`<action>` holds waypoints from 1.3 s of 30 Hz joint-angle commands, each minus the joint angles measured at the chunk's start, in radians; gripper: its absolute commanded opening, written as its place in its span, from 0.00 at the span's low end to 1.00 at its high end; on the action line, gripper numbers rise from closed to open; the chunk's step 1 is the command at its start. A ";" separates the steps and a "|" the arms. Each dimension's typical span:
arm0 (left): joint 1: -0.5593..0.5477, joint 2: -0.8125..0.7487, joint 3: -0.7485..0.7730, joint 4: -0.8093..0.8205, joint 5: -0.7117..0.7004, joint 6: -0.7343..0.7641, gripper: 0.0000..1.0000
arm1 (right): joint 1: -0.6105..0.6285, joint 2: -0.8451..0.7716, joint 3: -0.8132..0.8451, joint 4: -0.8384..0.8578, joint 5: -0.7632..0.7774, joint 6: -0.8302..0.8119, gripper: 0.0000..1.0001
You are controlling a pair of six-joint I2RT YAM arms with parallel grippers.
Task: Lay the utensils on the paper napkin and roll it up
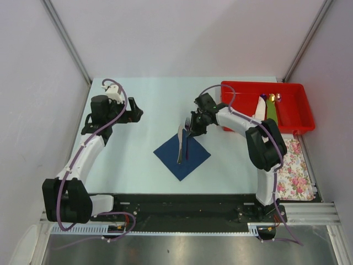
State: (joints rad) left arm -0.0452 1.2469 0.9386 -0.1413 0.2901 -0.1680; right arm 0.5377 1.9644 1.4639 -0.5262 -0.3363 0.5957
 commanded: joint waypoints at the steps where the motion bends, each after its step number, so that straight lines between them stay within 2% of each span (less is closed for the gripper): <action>1: 0.007 -0.018 0.005 -0.017 -0.020 -0.022 1.00 | 0.036 0.031 0.055 0.041 0.039 0.036 0.00; 9: 0.007 -0.023 -0.009 -0.018 0.017 -0.039 1.00 | 0.042 0.091 0.087 0.037 0.075 0.001 0.00; 31: 0.007 -0.006 -0.047 0.016 0.014 -0.038 1.00 | 0.056 0.159 0.092 0.012 0.086 0.035 0.00; 37: 0.007 -0.009 -0.046 0.012 0.009 -0.039 1.00 | 0.054 0.154 0.081 0.006 0.089 0.050 0.09; 39: 0.007 -0.010 -0.044 0.009 0.009 -0.038 1.00 | 0.056 0.148 0.079 0.006 0.094 0.055 0.19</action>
State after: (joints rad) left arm -0.0452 1.2472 0.8955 -0.1589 0.2916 -0.1940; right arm 0.5877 2.1185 1.5169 -0.5106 -0.2653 0.6315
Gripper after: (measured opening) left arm 0.996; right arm 0.123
